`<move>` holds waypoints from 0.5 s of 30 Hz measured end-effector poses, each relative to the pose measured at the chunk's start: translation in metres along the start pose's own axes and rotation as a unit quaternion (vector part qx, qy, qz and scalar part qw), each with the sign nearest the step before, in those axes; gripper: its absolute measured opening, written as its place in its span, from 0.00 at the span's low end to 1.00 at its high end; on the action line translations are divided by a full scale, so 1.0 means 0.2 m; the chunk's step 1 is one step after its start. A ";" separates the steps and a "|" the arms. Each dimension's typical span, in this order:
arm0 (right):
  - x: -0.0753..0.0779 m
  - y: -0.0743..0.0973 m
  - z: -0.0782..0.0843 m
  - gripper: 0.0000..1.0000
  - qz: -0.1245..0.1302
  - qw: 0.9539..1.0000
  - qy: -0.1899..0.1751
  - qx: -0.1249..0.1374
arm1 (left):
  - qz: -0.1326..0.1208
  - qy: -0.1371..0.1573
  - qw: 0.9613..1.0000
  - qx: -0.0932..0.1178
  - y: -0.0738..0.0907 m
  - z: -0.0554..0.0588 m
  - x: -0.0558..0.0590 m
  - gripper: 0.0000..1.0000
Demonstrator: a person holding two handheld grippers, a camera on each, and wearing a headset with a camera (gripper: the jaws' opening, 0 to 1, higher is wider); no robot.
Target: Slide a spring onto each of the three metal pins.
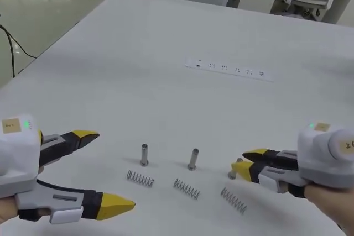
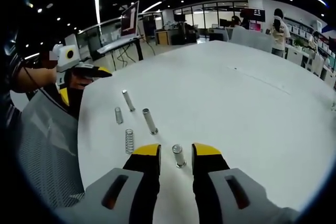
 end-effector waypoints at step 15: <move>-0.01 0.08 0.00 0.22 -0.004 1.000 0.008 -0.002 | 0.002 0.000 1.000 -0.003 0.00 -0.01 0.00 0.94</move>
Point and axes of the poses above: the centre of the closed fingertips' face, and the gripper's own axes: y roughly backward along the fingers, x roughly to its right, z roughly out of its underside, the point moved 9 cm from there along y, roughly backward along the fingers, and after that the axes turned 10 degrees about y, right-handed, at the moved point
